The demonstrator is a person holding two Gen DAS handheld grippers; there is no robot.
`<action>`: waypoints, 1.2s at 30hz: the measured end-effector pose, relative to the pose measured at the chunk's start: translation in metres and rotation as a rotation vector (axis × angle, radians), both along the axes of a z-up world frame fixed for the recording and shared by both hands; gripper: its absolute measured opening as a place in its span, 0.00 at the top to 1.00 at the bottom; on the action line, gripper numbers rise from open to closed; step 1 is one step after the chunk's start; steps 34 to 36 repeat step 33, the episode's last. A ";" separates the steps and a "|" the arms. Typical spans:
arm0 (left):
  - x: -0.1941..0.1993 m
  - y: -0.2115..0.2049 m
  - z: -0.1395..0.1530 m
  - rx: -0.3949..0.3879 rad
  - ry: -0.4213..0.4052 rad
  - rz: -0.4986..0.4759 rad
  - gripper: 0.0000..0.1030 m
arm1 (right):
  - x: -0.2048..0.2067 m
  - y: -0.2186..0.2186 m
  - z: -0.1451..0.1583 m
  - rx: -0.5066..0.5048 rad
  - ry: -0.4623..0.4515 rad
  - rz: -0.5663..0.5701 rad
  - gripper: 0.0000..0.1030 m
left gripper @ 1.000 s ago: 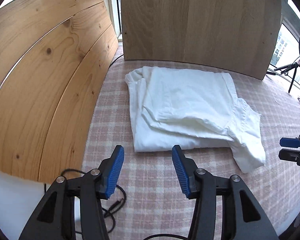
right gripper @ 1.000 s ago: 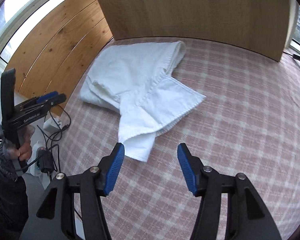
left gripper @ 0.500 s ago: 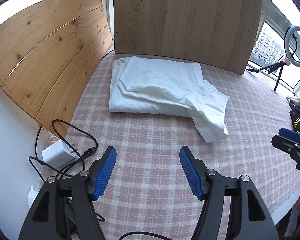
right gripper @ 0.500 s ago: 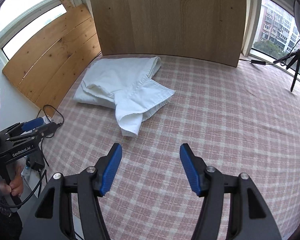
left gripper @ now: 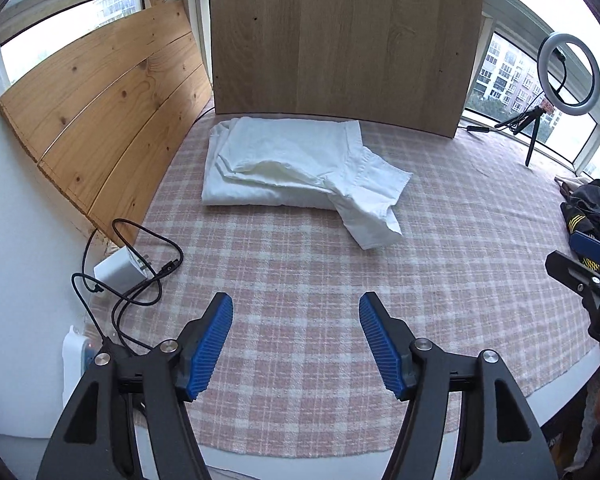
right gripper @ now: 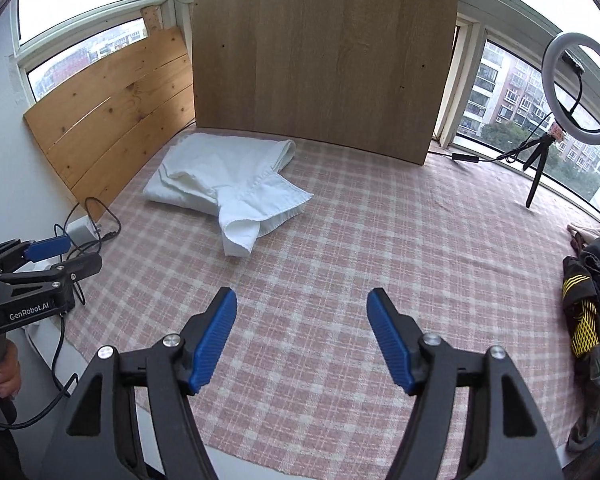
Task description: Fold clothes
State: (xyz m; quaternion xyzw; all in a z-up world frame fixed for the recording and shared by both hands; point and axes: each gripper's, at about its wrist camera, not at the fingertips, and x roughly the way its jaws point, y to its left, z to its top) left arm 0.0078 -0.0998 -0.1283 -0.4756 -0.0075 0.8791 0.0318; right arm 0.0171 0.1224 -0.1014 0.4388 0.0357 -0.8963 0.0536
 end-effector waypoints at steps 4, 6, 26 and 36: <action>0.023 0.018 0.004 -0.009 -0.005 0.041 0.38 | 0.017 0.020 -0.005 -0.004 -0.017 0.034 0.35; 0.033 0.026 0.008 0.005 -0.012 0.058 0.38 | 0.025 0.031 -0.007 -0.007 -0.029 0.049 0.35; 0.127 0.102 0.045 -0.046 0.081 0.196 0.29 | 0.082 0.100 -0.002 -0.017 -0.002 0.209 0.35; 0.138 0.114 0.056 -0.070 0.139 0.196 0.27 | 0.084 0.113 0.000 -0.029 0.007 0.209 0.35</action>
